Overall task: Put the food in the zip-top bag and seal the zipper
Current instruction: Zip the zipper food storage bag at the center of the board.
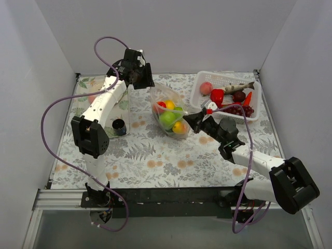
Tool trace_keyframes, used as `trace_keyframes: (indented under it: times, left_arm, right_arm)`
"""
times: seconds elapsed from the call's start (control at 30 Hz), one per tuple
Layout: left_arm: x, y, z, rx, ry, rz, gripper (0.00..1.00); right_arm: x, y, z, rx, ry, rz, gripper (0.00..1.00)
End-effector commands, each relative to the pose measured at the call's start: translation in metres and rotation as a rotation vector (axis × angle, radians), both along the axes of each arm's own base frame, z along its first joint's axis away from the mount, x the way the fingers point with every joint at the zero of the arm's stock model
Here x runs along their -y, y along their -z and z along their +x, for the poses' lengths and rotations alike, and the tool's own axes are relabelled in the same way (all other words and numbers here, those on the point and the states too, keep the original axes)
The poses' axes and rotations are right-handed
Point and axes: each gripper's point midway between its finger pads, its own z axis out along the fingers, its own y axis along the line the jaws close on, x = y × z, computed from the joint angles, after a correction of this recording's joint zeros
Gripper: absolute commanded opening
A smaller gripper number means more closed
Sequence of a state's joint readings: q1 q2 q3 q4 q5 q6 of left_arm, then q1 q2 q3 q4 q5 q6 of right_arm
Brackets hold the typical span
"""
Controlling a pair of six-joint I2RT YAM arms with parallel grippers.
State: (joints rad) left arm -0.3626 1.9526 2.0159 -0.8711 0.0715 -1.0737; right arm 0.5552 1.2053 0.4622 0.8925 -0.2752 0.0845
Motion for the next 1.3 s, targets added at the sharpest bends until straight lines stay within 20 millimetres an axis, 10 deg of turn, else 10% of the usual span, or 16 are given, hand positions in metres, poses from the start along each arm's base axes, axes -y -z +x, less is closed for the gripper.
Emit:
trace_keyframes:
  times: [0.0, 0.37, 0.6, 1.27]
  left_arm:
    - [0.005, -0.047, -0.016, 0.103, 0.060, -0.081, 0.55]
    - [0.026, -0.085, -0.090, 0.053, 0.040, -0.225, 0.40]
    - [0.111, -0.076, -0.161, -0.140, 0.054, -0.482, 0.38]
    - [0.121, -0.019, -0.175, -0.421, -0.310, -0.607, 0.26]
  right_arm:
    - [-0.006, 0.007, 0.012, -0.050, 0.032, -0.051, 0.01]
    - [0.002, -0.004, 0.022, -0.062, 0.215, -0.041, 0.01]
    - [0.007, -0.025, 0.010, 0.090, 0.304, -0.005, 0.01]
    - [-0.010, -0.021, -0.007, 0.253, 0.310, -0.088, 0.01]
